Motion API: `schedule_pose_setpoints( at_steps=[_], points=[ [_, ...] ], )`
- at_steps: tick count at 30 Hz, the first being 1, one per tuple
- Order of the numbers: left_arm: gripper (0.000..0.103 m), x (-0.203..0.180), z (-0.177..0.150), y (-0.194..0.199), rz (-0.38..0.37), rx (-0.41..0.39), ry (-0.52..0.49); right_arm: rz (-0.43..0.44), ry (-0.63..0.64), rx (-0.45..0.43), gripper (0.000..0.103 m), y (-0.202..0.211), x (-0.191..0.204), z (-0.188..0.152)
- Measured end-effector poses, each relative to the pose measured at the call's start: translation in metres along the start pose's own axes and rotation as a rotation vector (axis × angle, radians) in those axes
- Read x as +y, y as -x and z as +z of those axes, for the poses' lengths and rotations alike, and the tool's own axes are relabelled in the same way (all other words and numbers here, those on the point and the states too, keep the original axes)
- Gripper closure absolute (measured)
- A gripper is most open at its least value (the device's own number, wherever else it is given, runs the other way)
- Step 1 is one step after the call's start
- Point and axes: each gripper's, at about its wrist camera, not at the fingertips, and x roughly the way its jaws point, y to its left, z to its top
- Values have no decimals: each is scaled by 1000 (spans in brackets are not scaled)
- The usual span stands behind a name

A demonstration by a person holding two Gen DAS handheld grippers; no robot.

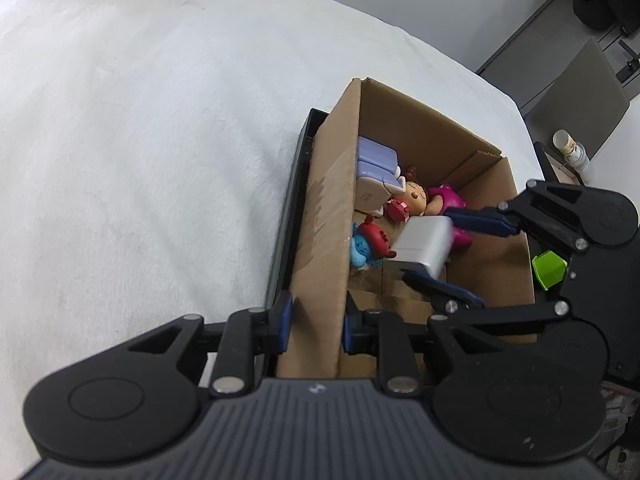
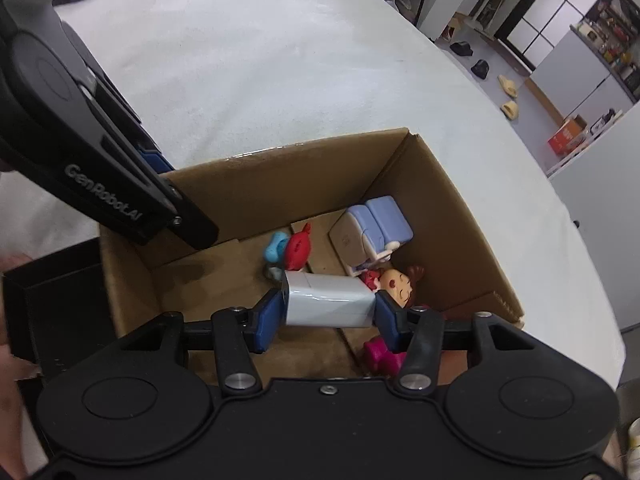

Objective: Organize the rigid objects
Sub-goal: 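Lift the white charger with the right tool and carry it into the box, then open the right tool to release the charger in the box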

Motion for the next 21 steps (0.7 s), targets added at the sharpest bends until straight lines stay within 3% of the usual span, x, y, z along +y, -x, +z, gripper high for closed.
schedule_pose_setpoints(
  at_steps=[7,21],
  points=[
    [80,0,0,-2,2,4,5,-30,-31,-6,51,11,-2,-2],
    [80,-3,-1,-2,16,-1,3,-14,-246,-20,51,50,-32,-27]
  ],
)
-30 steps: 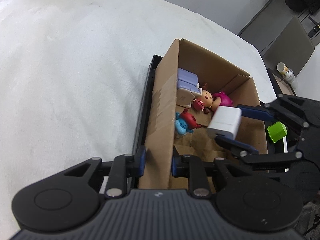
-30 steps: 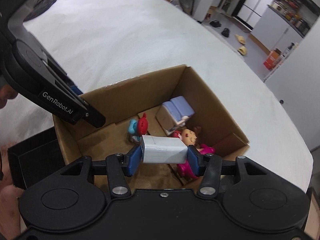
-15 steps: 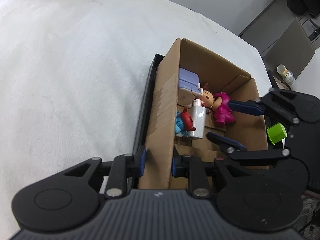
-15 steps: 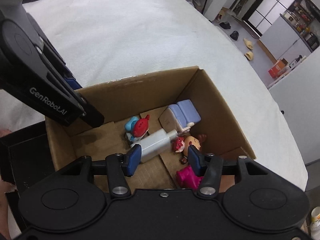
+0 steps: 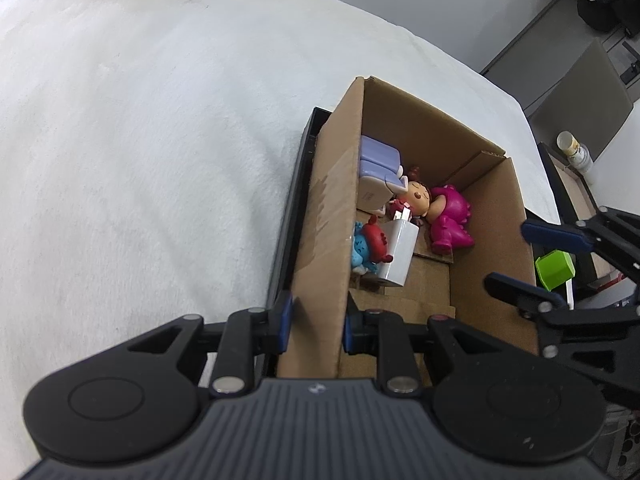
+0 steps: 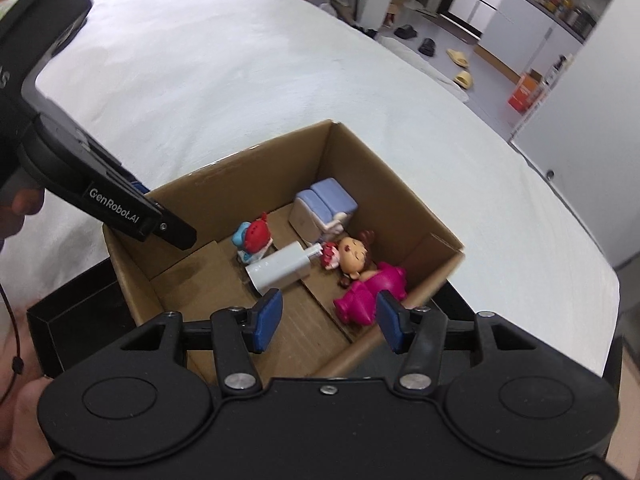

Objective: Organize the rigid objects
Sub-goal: 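Open the right tool to release the charger in the box, then reach the right tool to the green hexagonal container and grasp it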

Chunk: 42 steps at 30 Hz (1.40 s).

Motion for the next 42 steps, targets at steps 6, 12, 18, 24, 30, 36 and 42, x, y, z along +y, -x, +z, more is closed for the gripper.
schedule_pose_setpoints(
  at_steps=[6,12,18,24,30,36,42],
  points=[
    [80,-4,0,1,15,-6,-8,-12,-90,-5,50,11,-14,-13],
    [80,-4,1,1,20,-6,0,-33,-206,-13,50,23,-33,-28],
    [80,-6,1,1,26,-7,2,-81,-310,-22,46,31,-49,-50],
    [80,-8,0,1,43,-15,4,-108,-417,-57,37,40,-63,-77],
    [80,-12,1,3,63,-24,-3,-146,-496,-88,31,44,-69,-104],
    [80,-12,1,5,74,-23,-3,-184,-615,-149,29,48,-81,-129],
    [80,-12,-1,2,91,-8,-1,-232,-709,-187,30,44,-93,-147]
  ],
)
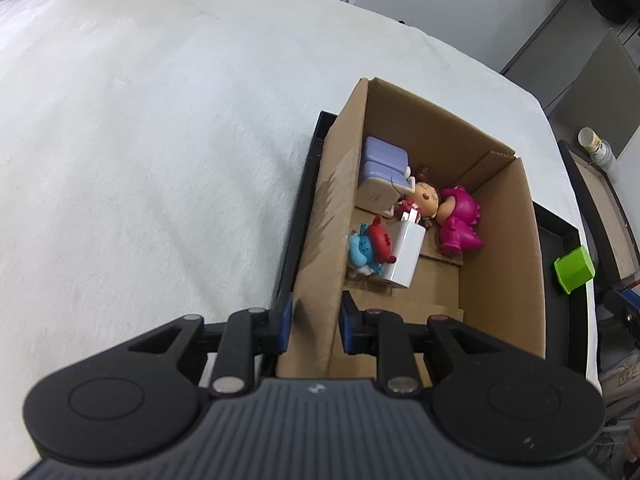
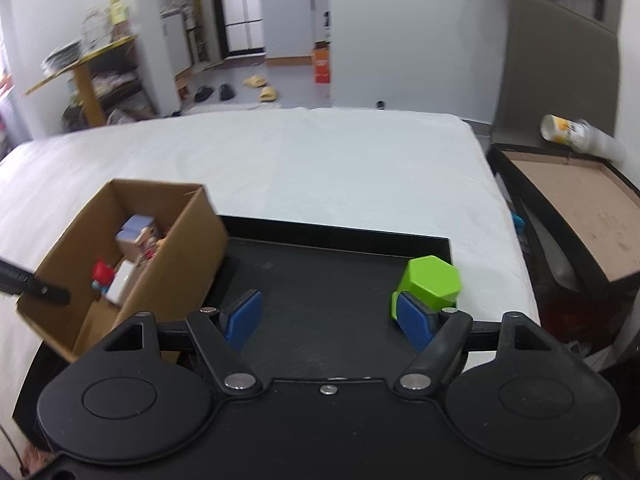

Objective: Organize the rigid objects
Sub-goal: 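Reach the right tool to the green hexagonal container and grasp it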

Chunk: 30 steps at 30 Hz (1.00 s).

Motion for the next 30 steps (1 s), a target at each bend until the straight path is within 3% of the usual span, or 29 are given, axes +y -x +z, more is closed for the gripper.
schedule_pose_setpoints(
  at_steps=[15,25,28,30],
  points=[
    [80,-3,1,-8,14,26,-10,-124,-164,-14,30,-48,-53,0],
    [80,-4,2,-9,12,23,-15,-165,-186,55,33,-75,-75,3],
    [80,-3,2,-7,8,15,-16,-152,-185,71,52,-77,-74,2],
    [81,-2,2,-5,5,10,-14,-138,-172,76,56,-74,-68,3]
  ],
)
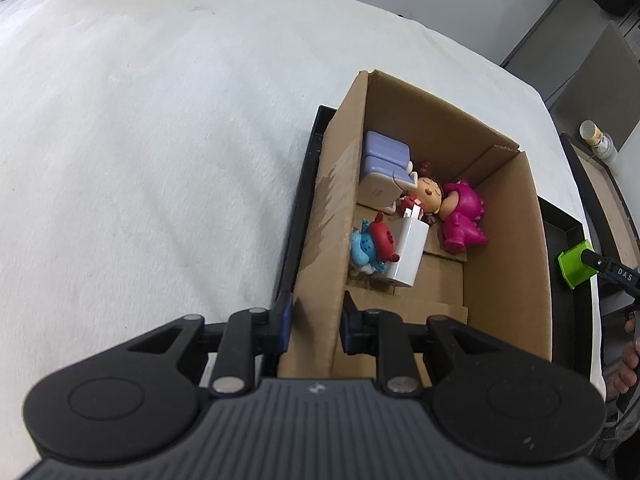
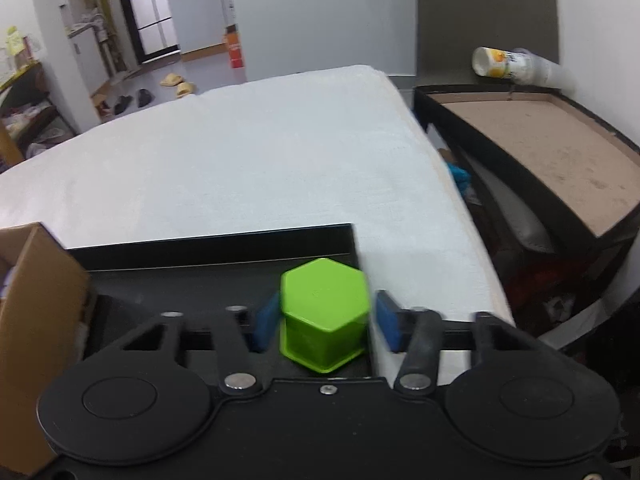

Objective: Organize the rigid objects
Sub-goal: 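Reach the right tool to the green hexagonal container and grasp it, then lift the green container with the right tool and carry it over the box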

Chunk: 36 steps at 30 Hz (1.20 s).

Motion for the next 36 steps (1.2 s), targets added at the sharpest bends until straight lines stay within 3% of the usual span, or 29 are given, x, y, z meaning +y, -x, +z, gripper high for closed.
schedule_pose_setpoints(
  at_steps=[19,36],
  points=[
    [82,5,-1,4,-25,-18,20,31,47,-19,56,53,32,12],
    [81,7,-3,3,-52,-18,15,132,144,-47,56,96,99,31]
  ],
)
